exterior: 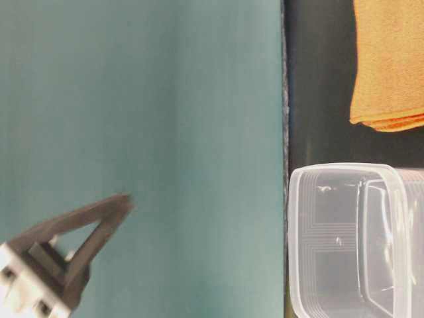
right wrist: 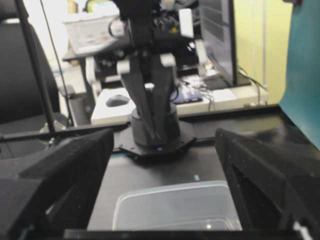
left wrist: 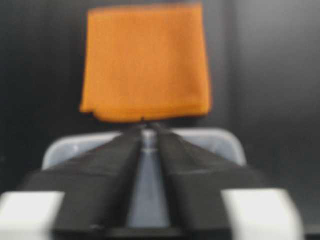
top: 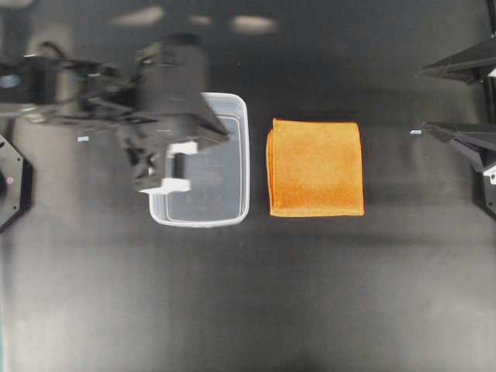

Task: Place the orange towel into the container with the left arm.
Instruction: 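Raise the left gripper and swing it over the clear container, then lower the open left gripper onto the orange towel and pinch it, then lift the orange towel and carry it left over the container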

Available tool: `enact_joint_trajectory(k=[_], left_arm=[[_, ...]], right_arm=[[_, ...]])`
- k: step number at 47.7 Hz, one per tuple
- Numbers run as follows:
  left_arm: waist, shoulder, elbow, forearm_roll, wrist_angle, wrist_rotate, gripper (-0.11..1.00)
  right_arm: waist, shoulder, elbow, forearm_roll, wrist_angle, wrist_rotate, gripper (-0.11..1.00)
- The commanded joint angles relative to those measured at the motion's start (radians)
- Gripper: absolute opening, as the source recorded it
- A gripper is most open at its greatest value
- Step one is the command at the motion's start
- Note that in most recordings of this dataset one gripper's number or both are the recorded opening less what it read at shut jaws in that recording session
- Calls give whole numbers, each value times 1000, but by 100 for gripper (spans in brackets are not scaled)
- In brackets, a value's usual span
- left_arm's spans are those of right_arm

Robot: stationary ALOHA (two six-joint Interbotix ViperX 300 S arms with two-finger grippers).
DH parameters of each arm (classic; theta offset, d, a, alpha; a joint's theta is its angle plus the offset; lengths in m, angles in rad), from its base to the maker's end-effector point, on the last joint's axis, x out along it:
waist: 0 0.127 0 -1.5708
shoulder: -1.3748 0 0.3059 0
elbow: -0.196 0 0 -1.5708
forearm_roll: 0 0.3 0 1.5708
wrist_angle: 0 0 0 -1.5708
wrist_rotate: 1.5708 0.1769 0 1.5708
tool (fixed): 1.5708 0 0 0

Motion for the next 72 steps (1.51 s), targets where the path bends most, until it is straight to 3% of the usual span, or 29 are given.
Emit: enact_joint_trajectory(k=[1, 7, 12, 27, 51, 59, 69, 72], left_arm=[[15, 80, -107, 5, 66, -3, 30], [12, 199, -219, 3, 98, 6, 69], [14, 313, -293, 3, 94, 20, 88], [6, 598, -422, 5, 58, 118, 88], [-12, 778, -468, 5, 31, 109, 87], [-21, 778, -463, 3, 38, 101, 76], [-26, 756, -476, 3, 54, 117, 17], [-25, 735, -485, 3, 54, 121, 6]], right_arm=[[0, -6, -20, 5, -9, 2, 78], [2, -26, -15, 5, -2, 5, 78], [2, -48, -15, 5, 9, 3, 78], [2, -87, -20, 5, 38, 3, 78], [2, -87, -15, 6, 40, 5, 78], [2, -87, -15, 6, 54, 3, 78], [2, -89, -15, 6, 61, 3, 77], [2, -89, -15, 6, 61, 3, 77]])
